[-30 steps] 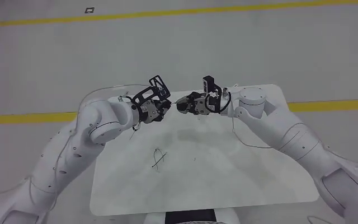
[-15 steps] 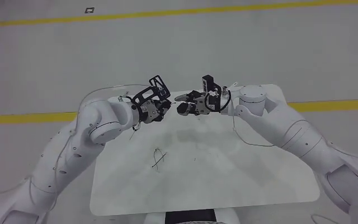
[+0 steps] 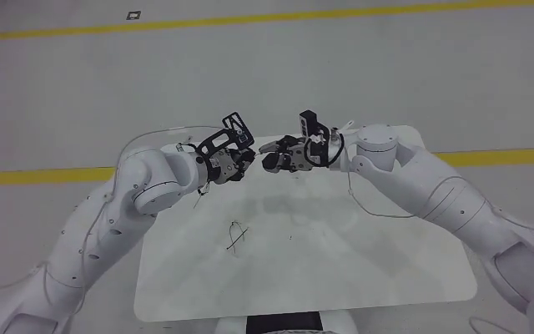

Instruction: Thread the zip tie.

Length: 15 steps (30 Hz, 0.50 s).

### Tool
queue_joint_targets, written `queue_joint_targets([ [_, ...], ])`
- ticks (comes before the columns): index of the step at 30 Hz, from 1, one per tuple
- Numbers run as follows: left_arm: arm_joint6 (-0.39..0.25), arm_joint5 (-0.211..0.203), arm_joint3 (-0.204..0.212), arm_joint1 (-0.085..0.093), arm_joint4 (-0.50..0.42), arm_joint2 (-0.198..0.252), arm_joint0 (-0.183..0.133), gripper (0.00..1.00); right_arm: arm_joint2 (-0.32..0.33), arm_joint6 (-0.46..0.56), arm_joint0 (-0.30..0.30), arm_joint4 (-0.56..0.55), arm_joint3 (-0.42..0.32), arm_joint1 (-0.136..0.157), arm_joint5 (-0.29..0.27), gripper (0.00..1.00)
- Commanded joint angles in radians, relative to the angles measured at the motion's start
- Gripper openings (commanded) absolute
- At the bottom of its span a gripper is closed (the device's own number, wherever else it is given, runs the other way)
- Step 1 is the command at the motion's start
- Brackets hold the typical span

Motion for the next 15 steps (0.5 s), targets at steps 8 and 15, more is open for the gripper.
queue_joint_targets([
  [8, 0.000, 0.000, 0.000, 0.000, 0.000, 0.000, 0.000, 0.00, -0.029, -0.007, 0.028, 0.016, -0.003, 0.002, 0.000, 0.20],
  [15, 0.000, 0.000, 0.000, 0.000, 0.000, 0.000, 0.000, 0.00, -0.055, -0.015, 0.050, 0.030, 0.013, -0.004, 0.000, 0.18],
])
